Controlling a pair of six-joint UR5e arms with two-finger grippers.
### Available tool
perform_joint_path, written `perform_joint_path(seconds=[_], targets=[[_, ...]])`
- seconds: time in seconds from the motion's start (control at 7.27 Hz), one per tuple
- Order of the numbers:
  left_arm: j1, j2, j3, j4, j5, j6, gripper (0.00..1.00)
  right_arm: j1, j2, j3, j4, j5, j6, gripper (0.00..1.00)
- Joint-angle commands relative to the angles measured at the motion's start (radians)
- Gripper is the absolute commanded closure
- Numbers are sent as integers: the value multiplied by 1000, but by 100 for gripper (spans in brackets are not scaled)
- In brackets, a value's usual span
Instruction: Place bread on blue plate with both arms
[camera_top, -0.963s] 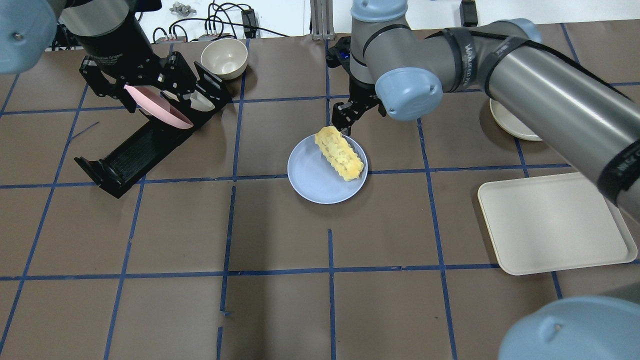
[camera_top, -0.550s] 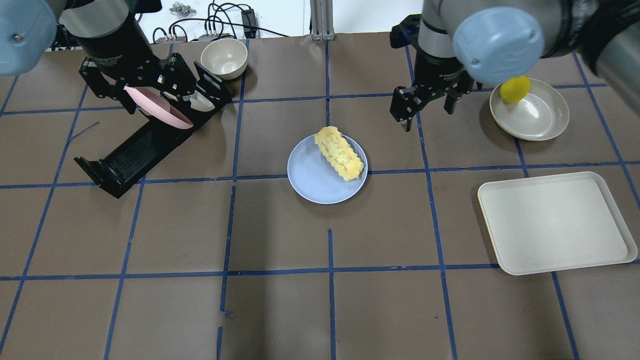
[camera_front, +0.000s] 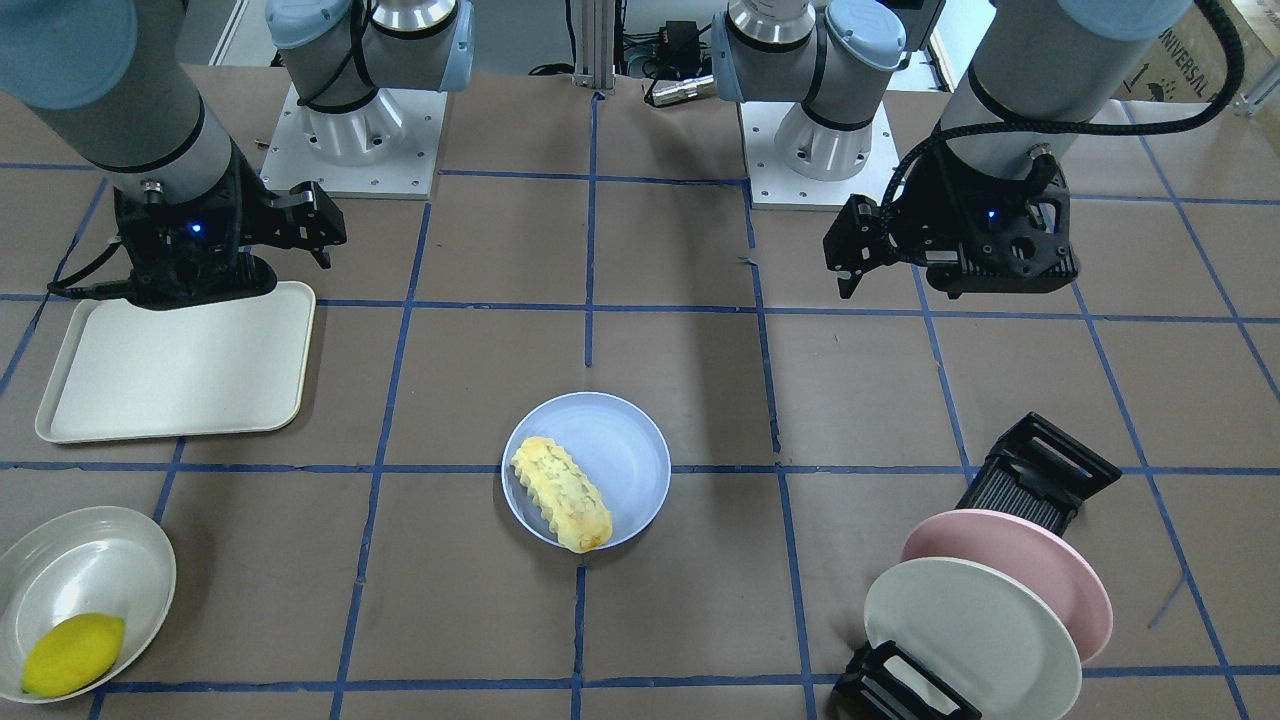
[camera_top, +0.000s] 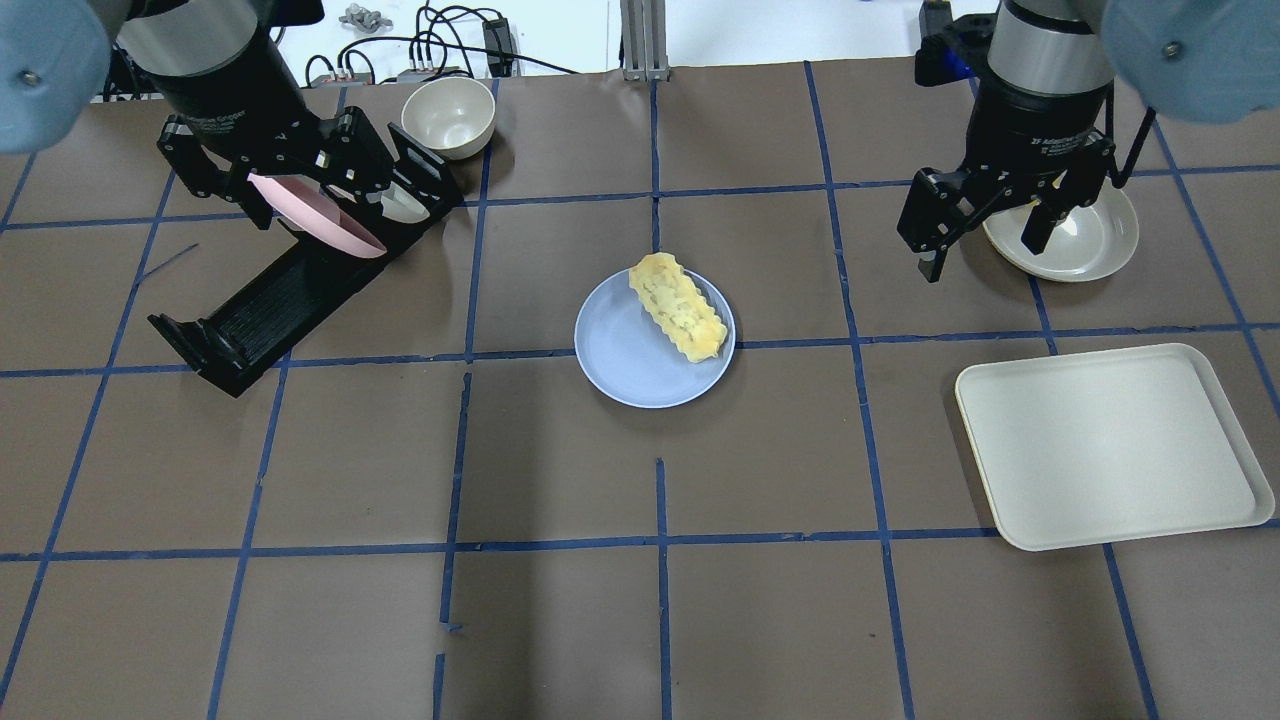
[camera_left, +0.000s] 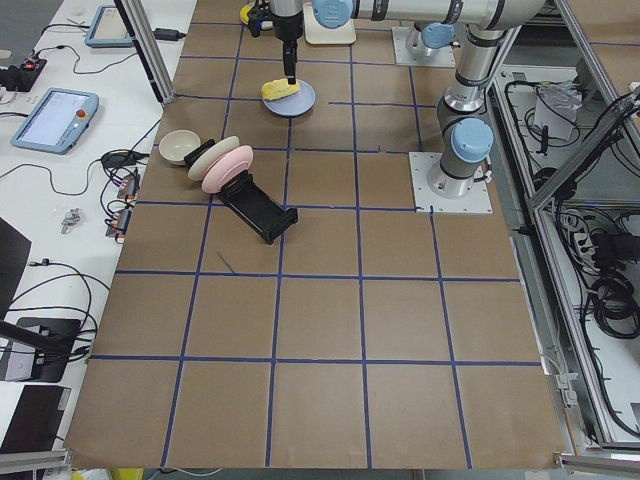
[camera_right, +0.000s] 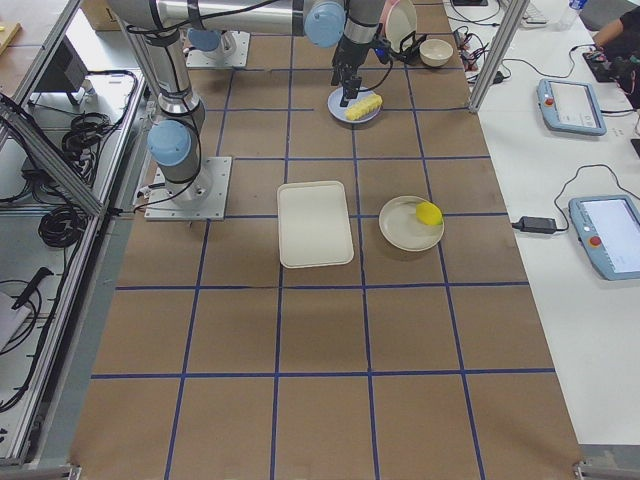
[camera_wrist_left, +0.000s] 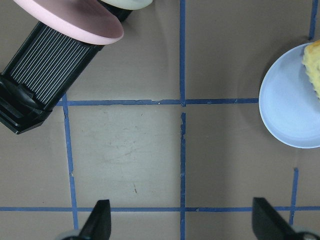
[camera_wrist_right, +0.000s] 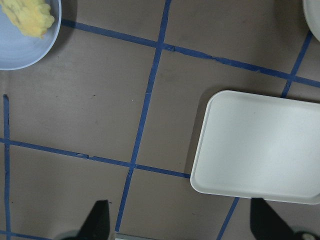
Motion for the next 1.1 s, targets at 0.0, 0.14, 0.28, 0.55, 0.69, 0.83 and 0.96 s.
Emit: perform_joint_path(seconds=[0.0, 0.14, 0.28, 0.55, 0.69, 0.83, 0.96], targets=[[-2, -1, 0, 0, -1, -1, 0, 2, -29, 24, 3, 0, 70, 0], [0, -1, 1, 0, 0, -3, 0, 2, -36, 29, 3, 0, 100, 0], [0, -3, 1, 0, 2, -3, 0, 2, -33, 30, 3, 2, 98, 0], [0, -4, 1, 0, 2, -3, 0, 2, -30, 58, 0, 48, 98, 0], [0, -4, 1, 0, 2, -3, 0, 2, -33, 67, -1, 66, 98, 0], [0, -4, 1, 0, 2, -3, 0, 2, -33, 67, -3, 66, 98, 0], [0, -4, 0, 0, 2, -3, 0, 2, -31, 67, -5, 66, 97, 0]])
